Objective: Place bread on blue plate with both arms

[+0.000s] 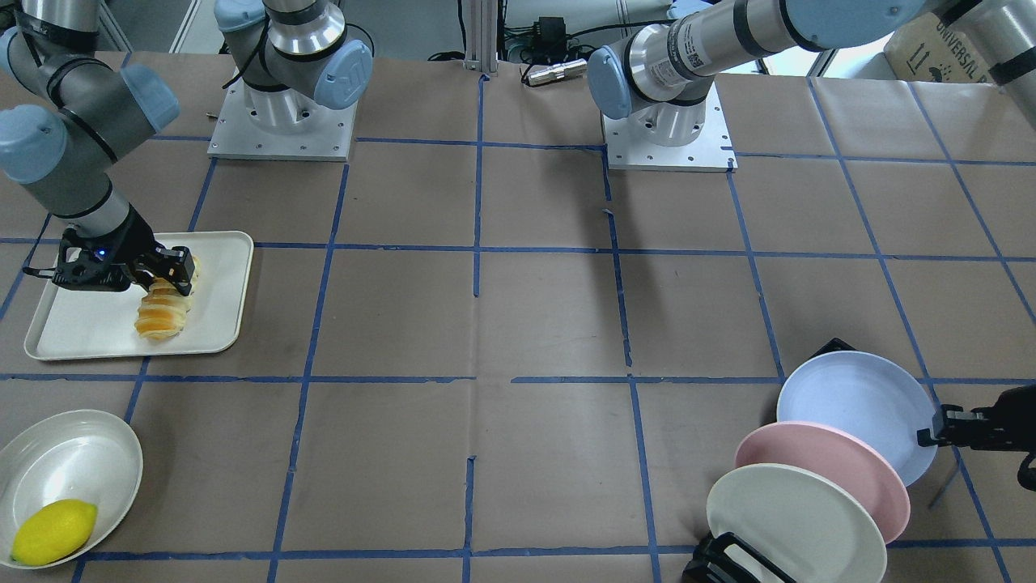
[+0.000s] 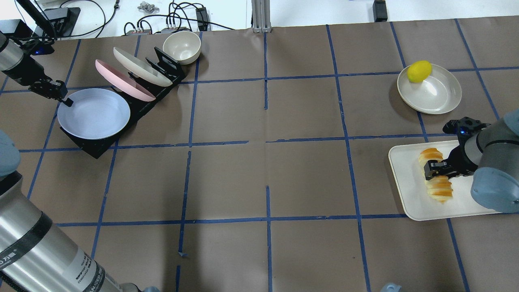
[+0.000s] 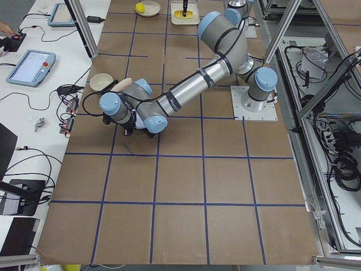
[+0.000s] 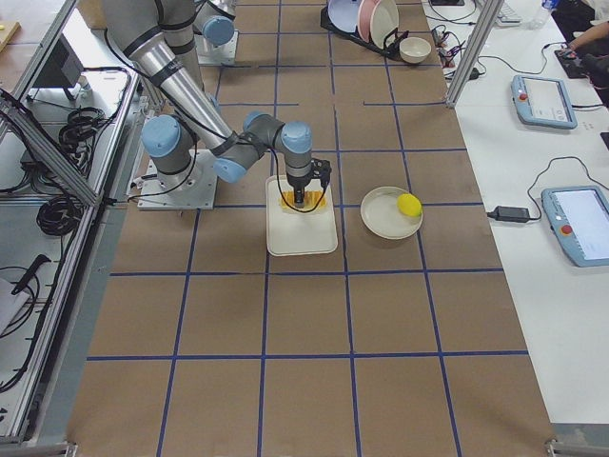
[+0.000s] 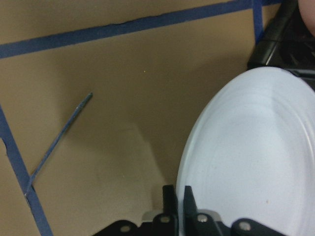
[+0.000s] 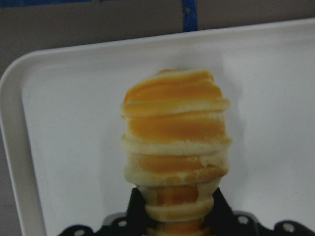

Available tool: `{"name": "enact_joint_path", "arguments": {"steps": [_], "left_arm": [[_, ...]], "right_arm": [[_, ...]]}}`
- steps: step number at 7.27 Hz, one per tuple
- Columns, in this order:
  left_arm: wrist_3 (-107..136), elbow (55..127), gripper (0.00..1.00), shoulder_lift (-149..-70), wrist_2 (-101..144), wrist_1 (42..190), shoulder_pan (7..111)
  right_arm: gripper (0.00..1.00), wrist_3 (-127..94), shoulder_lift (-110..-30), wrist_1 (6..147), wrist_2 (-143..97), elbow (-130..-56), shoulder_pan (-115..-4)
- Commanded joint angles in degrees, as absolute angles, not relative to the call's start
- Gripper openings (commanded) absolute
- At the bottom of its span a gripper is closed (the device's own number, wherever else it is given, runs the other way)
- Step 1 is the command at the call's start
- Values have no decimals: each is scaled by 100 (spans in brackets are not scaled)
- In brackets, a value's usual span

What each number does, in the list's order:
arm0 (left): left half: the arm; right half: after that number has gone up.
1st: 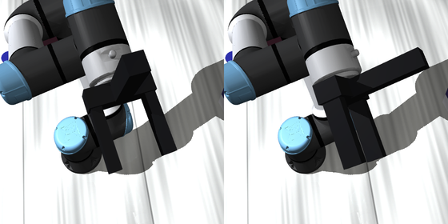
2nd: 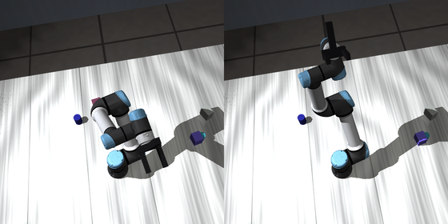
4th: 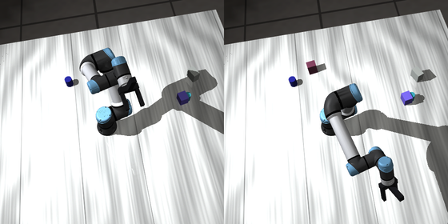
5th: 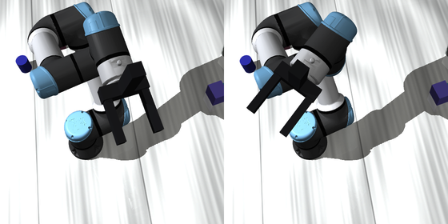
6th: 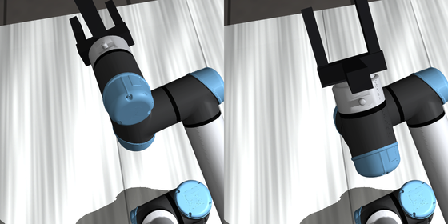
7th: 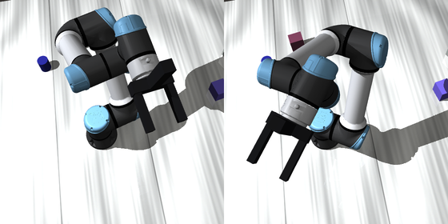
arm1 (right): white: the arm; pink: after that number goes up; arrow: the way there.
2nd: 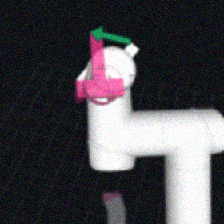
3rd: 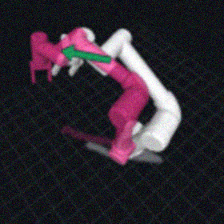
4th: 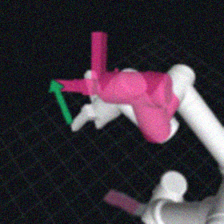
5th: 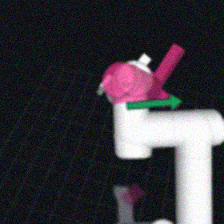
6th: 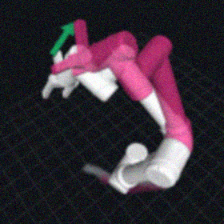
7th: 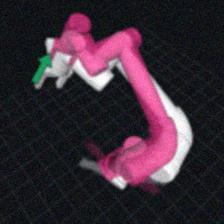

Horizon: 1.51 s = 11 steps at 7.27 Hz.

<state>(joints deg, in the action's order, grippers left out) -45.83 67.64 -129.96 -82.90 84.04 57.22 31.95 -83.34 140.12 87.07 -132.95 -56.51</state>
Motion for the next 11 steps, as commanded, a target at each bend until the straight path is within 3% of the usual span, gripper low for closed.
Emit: {"name": "enact_joint_path", "arguments": {"steps": [1,3,5,7,9,11], "left_arm": [[-4605,6811,2,-12754,-8314,8674,5722],[-4614,7056,2,-12202,-8306,9181,5730],[-4353,7992,2,-11273,-8262,9176,6000],[-3012,8768,2,-10550,-8227,9071,6938],[-2096,8859,2,-10599,-8016,8661,8036],[-1707,9191,2,-10870,-7597,7652,8769]], "right_arm": [[4,3287,-8376,14019,8675,-13272,-5651],[4,3313,-8716,13261,8692,-12844,-5739],[4,3278,-9864,11401,8762,-12246,-5853],[4,3199,-10798,9807,8763,-11526,-5915],[4,2449,-10960,8854,8780,-10639,-6526],[4,1498,-10890,8806,8903,-10284,-7519]]}}
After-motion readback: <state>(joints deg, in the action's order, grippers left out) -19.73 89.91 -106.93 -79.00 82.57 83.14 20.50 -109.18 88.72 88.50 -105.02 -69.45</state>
